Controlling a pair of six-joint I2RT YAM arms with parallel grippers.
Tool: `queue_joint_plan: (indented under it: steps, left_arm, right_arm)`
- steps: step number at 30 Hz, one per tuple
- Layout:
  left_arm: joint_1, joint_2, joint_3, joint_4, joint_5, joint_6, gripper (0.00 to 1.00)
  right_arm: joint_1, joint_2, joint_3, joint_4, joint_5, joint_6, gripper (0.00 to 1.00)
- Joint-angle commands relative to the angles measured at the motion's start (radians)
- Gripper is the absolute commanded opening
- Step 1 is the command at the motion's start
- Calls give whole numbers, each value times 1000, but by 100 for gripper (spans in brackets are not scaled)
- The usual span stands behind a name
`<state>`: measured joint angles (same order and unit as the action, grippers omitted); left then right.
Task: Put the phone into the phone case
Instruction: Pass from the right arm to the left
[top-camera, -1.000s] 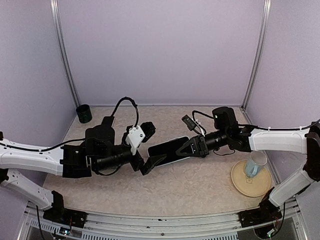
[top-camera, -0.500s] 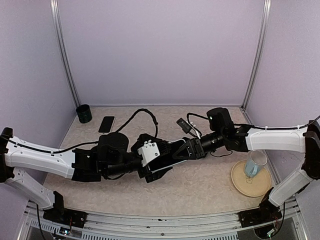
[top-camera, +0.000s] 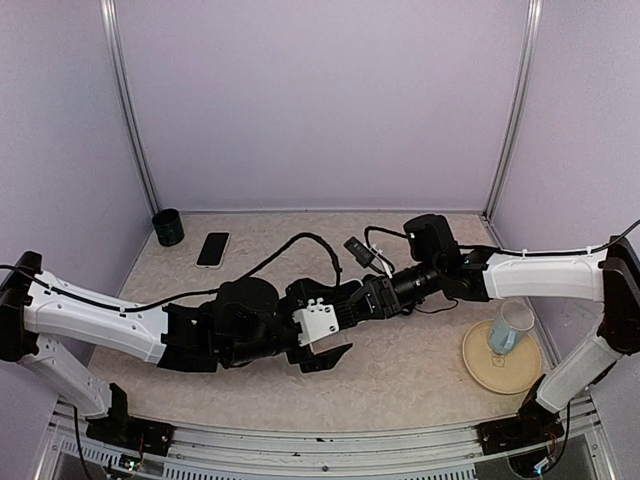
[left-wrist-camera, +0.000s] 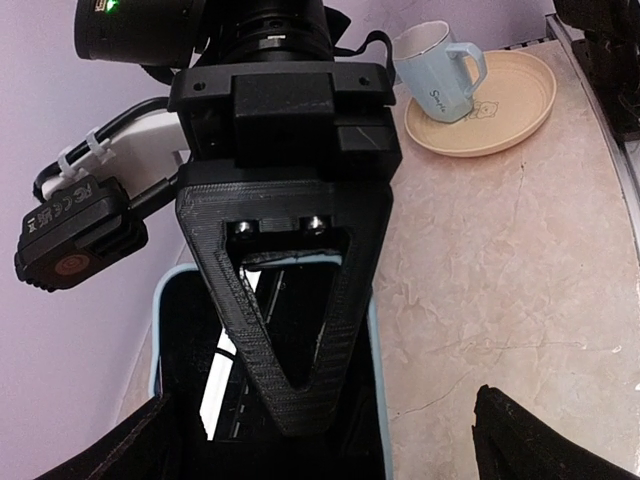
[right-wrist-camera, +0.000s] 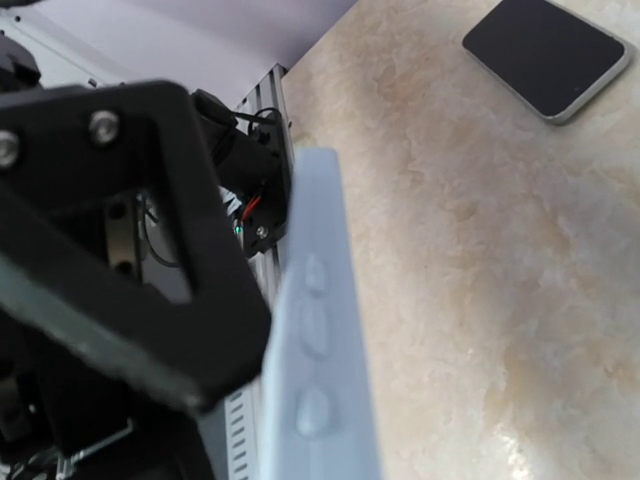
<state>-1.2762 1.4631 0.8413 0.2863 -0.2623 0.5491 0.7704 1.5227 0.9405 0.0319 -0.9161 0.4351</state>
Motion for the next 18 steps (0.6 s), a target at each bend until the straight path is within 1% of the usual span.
queue_joint_plan:
  steps: [1, 10, 18]
  left_arm:
    - [-5, 21, 36, 6, -56, 20, 99]
    - [-5, -2, 13, 62, -94, 36, 99]
    - [-5, 3, 8, 54, -100, 37, 99]
  right_arm:
    - [19, -1, 44, 24, -20, -10, 0]
    - [24, 6, 43, 27, -19, -11, 0]
    - [24, 16, 40, 38, -26, -9, 0]
